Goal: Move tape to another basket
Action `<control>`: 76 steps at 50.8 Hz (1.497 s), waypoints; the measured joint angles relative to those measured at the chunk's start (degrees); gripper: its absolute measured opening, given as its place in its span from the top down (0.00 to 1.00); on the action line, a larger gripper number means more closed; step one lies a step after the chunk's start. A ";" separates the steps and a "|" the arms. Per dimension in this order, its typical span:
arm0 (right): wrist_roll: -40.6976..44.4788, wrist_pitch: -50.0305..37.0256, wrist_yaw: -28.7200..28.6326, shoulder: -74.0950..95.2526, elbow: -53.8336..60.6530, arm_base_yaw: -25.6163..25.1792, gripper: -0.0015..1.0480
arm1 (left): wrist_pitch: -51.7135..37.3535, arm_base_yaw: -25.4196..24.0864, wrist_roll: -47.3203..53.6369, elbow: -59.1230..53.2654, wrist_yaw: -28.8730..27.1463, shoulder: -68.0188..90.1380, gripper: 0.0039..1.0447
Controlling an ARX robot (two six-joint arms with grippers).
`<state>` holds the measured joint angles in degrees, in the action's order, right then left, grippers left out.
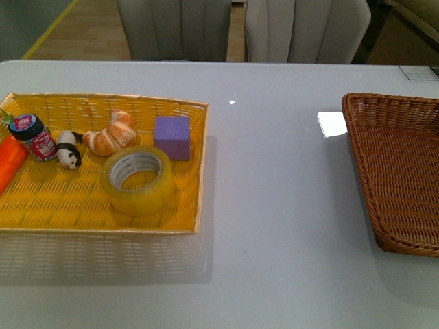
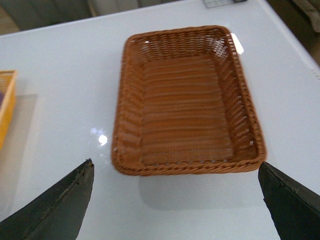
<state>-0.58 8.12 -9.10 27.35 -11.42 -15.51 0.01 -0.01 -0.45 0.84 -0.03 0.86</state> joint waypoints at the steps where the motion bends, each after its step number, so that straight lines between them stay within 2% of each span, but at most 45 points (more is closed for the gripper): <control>1: 0.61 -2.51 -0.83 3.02 -0.79 -1.92 0.09 | 0.00 0.00 0.00 0.00 0.02 0.00 0.08; 8: 4.79 -18.58 -1.92 22.71 -6.47 -9.05 0.09 | 0.00 0.00 -0.02 0.00 0.00 0.00 0.08; 13: 7.61 -28.00 -2.14 38.56 -12.02 -10.47 0.09 | 0.00 0.00 0.00 0.00 0.00 0.00 0.08; 17: 9.62 -31.12 -2.23 50.21 -17.05 -10.45 0.09 | 0.00 0.00 0.00 0.00 0.00 0.00 0.08; 24: 12.79 -30.58 -0.33 70.07 -27.45 -9.42 0.09 | 0.00 0.00 -0.02 0.00 0.02 0.00 0.08; 39: 13.77 -27.74 3.58 89.20 -42.86 -6.97 0.09 | 0.00 0.00 0.00 0.00 0.00 0.00 0.08; 60: 13.62 -24.28 4.87 100.98 -54.07 -4.42 0.09 | 0.00 0.00 0.00 0.00 0.02 0.00 0.08; 76: 13.68 -21.38 7.37 105.87 -59.93 -4.83 0.11 | 0.00 0.00 0.00 0.00 0.02 0.00 0.08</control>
<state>13.10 -13.26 -1.74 133.23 -71.35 -20.34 0.01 -0.01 -0.45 0.84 -0.01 0.86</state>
